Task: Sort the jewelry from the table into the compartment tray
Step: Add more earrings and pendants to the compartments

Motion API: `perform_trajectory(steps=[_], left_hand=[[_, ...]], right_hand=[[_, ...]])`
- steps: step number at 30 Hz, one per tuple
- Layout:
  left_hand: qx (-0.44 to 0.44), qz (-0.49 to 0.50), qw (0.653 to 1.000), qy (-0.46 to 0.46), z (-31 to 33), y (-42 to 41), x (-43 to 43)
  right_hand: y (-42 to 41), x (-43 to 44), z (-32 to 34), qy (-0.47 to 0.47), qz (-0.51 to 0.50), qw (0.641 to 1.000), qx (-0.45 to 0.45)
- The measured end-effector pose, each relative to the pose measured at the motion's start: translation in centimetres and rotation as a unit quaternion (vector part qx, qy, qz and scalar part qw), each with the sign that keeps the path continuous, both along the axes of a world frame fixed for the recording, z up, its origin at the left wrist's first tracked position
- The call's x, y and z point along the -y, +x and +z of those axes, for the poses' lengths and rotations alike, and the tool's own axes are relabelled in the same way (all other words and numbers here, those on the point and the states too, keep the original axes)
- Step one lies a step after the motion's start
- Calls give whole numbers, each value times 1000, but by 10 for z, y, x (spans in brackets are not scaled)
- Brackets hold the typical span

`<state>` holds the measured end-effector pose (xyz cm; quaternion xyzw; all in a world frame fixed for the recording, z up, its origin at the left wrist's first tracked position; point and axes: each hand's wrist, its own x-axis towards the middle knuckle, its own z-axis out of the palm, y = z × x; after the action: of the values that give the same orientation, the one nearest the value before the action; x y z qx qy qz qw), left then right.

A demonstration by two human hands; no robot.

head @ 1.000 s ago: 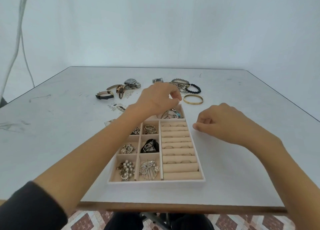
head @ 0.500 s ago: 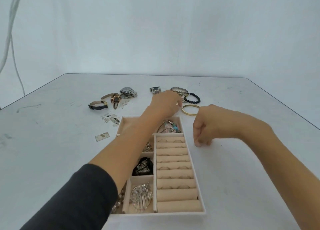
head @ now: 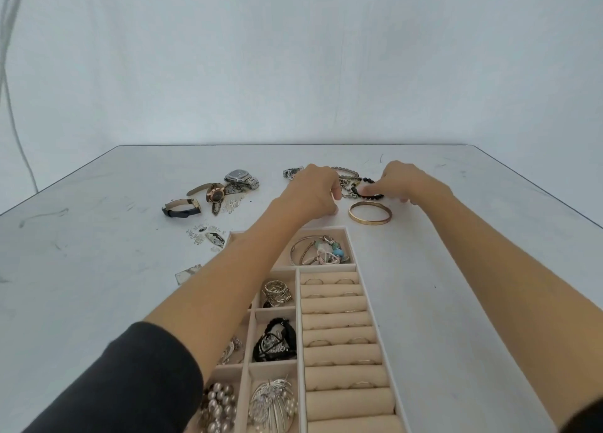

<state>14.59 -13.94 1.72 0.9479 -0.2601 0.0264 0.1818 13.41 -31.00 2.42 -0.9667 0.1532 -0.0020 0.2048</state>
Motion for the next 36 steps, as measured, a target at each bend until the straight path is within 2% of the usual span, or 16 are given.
perform_trajectory(steps=[9,14,17,21,25,28,31,36], left_hand=[[-59,56,996,36,-3,14,-1],[-103,61,993,5,-6,16,-9],[-95,58,994,-18,-6,13,-11],[-70,55,995,-54,-6,7,-20],[-56,32,988,-137,0,-4,-44],[-35,37,972,-229,5,-16,-67],[-9,57,945,-322,6,-31,-87],[-2,73,923,-377,2,-60,-102]], right_hand=[[12,12,-13,118,-50,991,48],[11,15,-15,106,-55,990,73],[8,13,-16,80,-43,994,69],[2,10,-18,25,-56,991,118],[-8,11,-20,49,-45,988,139],[-19,13,-18,91,-54,977,186],[-32,14,-17,189,-58,954,225],[-53,12,-6,308,3,926,218]])
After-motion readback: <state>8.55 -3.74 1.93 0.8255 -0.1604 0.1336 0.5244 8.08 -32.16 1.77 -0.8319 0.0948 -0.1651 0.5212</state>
